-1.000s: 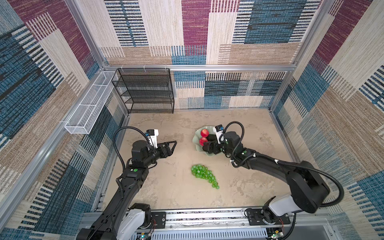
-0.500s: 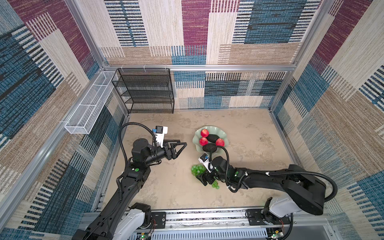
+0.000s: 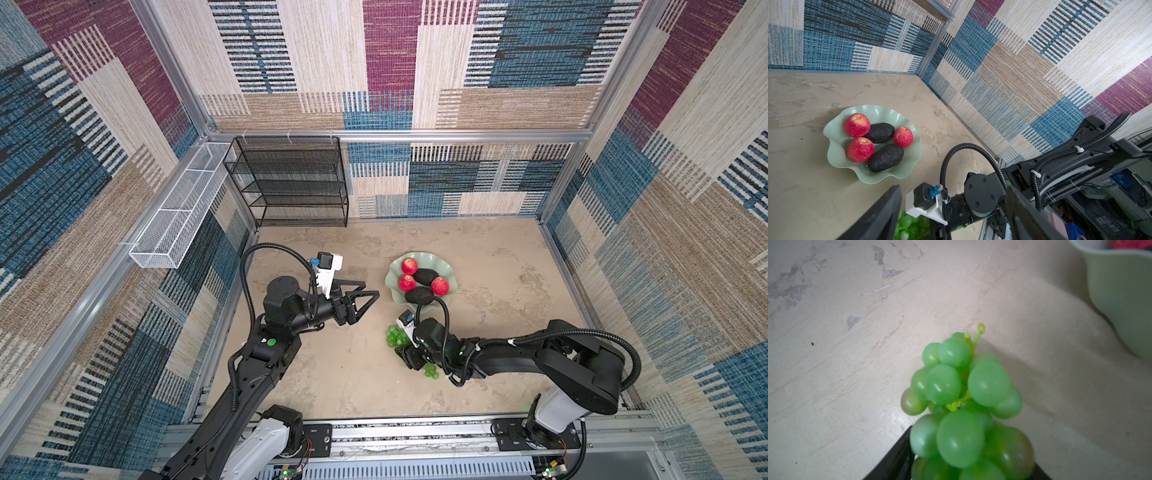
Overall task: Place and organize the fake fruits in the fruit bowl
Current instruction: 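Grasp the green grapes by the stem with the right gripper, then lift the grapes with the right gripper and lay them on the bowl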
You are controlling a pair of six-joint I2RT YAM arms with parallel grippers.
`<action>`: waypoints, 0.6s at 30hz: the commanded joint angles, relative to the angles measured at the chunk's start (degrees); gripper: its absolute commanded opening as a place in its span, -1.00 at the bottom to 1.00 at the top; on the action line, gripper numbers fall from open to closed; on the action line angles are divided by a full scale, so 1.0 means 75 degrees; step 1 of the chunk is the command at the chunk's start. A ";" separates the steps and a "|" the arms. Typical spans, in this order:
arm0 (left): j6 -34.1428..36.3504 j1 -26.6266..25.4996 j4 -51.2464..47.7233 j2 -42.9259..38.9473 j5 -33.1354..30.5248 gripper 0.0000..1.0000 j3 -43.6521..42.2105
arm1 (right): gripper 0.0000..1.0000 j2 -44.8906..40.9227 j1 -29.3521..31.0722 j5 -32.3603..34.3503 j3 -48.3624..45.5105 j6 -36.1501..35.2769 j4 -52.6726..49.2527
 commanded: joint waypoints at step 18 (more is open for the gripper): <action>0.0542 -0.0361 -0.0174 0.0091 -0.0431 0.63 0.0211 | -0.18 -0.2152 -0.0580 -0.0064 0.0840 0.0854 -0.0186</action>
